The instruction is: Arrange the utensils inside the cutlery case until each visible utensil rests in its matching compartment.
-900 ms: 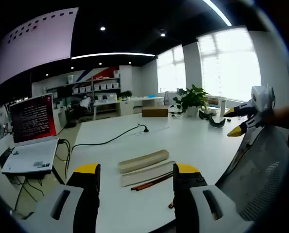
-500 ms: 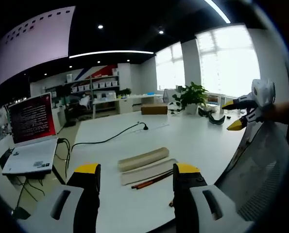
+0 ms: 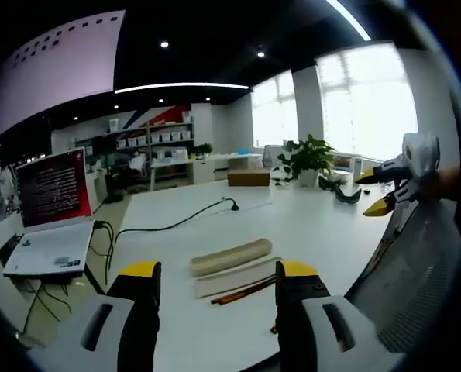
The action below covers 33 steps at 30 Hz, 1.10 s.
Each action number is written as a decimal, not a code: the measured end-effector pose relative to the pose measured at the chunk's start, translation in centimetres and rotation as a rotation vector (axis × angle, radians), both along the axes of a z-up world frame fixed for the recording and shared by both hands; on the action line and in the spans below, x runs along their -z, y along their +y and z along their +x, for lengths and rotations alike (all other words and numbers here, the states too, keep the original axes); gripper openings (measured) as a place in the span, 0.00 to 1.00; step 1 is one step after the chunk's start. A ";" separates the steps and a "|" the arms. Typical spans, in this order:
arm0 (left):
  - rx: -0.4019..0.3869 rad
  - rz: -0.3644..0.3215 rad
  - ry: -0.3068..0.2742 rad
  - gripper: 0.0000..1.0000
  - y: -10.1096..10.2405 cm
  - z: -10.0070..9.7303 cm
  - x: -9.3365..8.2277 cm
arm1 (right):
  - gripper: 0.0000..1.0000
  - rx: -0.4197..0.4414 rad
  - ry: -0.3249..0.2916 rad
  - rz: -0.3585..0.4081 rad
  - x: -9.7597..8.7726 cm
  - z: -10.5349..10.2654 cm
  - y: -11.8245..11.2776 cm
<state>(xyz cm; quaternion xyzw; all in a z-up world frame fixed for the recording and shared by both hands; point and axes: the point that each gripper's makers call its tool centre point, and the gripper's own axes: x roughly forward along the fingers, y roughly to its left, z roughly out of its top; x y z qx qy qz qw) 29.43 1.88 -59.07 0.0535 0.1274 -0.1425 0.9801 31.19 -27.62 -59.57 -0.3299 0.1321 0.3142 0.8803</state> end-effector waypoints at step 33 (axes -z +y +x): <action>0.009 -0.001 -0.002 0.61 -0.1 -0.2 0.3 | 0.46 0.006 -0.045 -0.037 -0.3 -0.2 -0.3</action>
